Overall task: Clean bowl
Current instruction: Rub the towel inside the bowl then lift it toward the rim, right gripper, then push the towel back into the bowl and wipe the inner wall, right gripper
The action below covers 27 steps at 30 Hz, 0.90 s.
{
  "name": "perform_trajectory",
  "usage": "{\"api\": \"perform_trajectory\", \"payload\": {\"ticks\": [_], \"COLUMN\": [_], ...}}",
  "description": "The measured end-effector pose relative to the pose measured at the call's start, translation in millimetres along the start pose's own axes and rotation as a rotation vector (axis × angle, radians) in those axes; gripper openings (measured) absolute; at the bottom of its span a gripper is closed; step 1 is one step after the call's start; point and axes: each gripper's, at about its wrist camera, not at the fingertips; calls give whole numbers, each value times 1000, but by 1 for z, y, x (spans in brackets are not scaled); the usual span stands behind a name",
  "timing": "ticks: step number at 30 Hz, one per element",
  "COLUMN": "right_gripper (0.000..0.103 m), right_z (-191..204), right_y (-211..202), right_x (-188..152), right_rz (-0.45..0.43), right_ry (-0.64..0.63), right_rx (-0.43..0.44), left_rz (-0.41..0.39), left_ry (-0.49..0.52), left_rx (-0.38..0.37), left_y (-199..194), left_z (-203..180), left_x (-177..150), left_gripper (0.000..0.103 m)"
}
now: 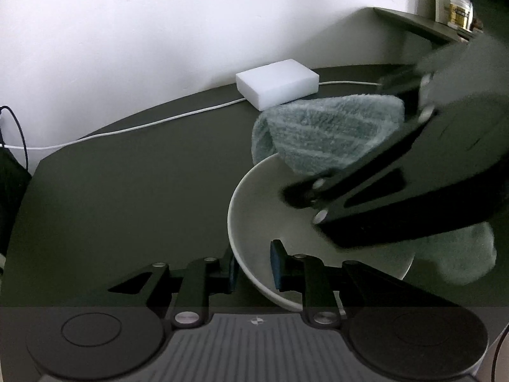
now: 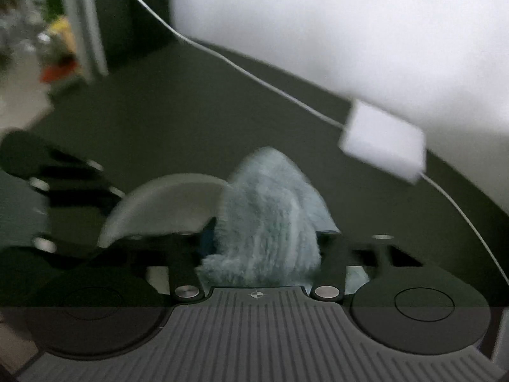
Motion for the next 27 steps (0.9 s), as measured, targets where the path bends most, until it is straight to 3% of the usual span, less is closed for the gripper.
{"api": "perform_trajectory", "payload": {"ticks": [5, 9, 14, 18, 27], "right_gripper": [39, 43, 53, 81, 84], "right_z": [-27, -33, -20, -16, -29], "right_y": [-26, -38, -43, -59, -100], "right_x": [-40, -79, -57, -40, -66], "right_rz": [-66, -123, -133, -152, -290], "right_ry": [222, 403, 379, 384, 407], "right_rx": [82, 211, 110, 100, 124], "left_rz": [-3, -6, -4, -4, -8], "left_ry": [-10, -14, -10, -8, -6], "left_rx": [10, 16, 17, 16, 6], "left_y": [1, 1, 1, 2, 1], "left_z": [-2, -3, -4, -4, -2], "left_x": [-1, -3, -5, -3, -6], "left_gripper": [21, 21, 22, 22, 22]}}
Point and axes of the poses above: each gripper's, at about its wrist camera, not at the fingertips, and y roughly the way its jaws point, z to its left, x to its top, and after that the axes turned 8 degrees about z, right-handed
